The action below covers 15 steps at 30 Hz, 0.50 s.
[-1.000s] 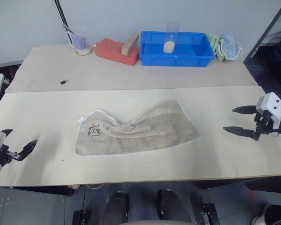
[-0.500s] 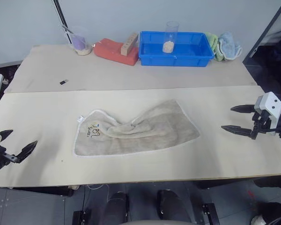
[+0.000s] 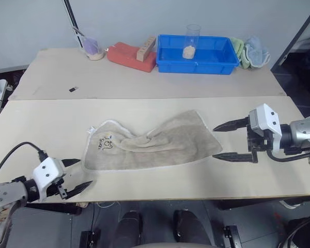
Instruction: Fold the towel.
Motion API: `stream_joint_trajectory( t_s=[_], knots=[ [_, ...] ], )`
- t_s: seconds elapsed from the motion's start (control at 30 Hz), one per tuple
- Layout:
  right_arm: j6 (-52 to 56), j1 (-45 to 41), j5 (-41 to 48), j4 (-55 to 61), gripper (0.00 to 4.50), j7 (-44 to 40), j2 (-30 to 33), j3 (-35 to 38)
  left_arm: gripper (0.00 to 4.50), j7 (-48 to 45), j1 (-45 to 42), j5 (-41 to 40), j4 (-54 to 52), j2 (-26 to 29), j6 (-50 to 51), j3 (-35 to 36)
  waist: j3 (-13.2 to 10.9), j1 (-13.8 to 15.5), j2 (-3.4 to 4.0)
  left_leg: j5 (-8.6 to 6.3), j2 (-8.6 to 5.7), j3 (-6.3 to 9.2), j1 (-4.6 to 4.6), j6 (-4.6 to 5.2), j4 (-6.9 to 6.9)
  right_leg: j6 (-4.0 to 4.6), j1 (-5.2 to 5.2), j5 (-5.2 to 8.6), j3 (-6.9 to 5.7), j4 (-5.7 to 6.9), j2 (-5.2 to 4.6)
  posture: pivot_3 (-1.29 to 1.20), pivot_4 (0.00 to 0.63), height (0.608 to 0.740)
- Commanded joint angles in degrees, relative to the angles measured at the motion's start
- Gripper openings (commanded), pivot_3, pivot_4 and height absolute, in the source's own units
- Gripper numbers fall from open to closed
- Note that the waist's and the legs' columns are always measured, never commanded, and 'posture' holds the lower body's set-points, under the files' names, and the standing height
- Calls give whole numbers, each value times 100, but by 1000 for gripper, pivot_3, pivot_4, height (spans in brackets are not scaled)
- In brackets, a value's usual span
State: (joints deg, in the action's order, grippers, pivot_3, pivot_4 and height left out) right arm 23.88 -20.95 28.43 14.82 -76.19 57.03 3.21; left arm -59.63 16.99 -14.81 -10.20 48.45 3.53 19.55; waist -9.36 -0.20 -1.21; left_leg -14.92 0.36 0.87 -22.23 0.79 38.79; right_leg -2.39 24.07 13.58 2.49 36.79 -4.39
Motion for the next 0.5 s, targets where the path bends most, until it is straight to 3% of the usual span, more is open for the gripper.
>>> stream_joint_trajectory(
  t_s=[0.03,0.1,0.17,0.23,0.43,0.47,0.5],
  knots=[
    [335,-15,308,395,4337,14,106,130,4500,-34,-370,367,515,124,-495,-333,0,-4,0,0,-2,-1,0,0,-1,0,2,0,1,0,0,0,150,740],
    [398,72,332,517,4337,54,111,149,4500,-10,-637,532,960,107,-834,-511,0,-2,1,0,-1,0,-4,0,-2,0,6,0,-1,0,2,0,150,740],
    [467,135,362,599,4500,109,113,167,3972,17,-859,674,1406,110,-1144,-628,1,19,2,0,-2,-1,0,1,-2,0,3,0,-2,3,-1,0,150,740],
    [517,152,381,632,4500,137,114,182,3250,5,-954,728,1658,143,-1362,-702,1,17,3,0,-1,-5,3,0,-1,1,-1,-1,-4,5,1,0,150,740],
    [579,127,402,667,4500,157,120,164,384,17,-1119,875,2212,209,-1908,-925,5,2,9,0,5,-13,15,1,-3,3,-2,-1,-3,17,6,0,150,740],
    [576,127,406,669,4500,157,123,160,21,14,-1123,865,2237,210,-1942,-942,5,-3,9,0,7,-16,15,1,-3,3,-1,-1,-3,17,7,0,150,740],
    [476,119,308,639,4500,169,113,102,21,-2,-1123,804,2238,190,-1937,-944,5,-6,10,0,8,-18,16,1,-3,3,-1,0,-2,18,8,0,150,740]
  ],
)
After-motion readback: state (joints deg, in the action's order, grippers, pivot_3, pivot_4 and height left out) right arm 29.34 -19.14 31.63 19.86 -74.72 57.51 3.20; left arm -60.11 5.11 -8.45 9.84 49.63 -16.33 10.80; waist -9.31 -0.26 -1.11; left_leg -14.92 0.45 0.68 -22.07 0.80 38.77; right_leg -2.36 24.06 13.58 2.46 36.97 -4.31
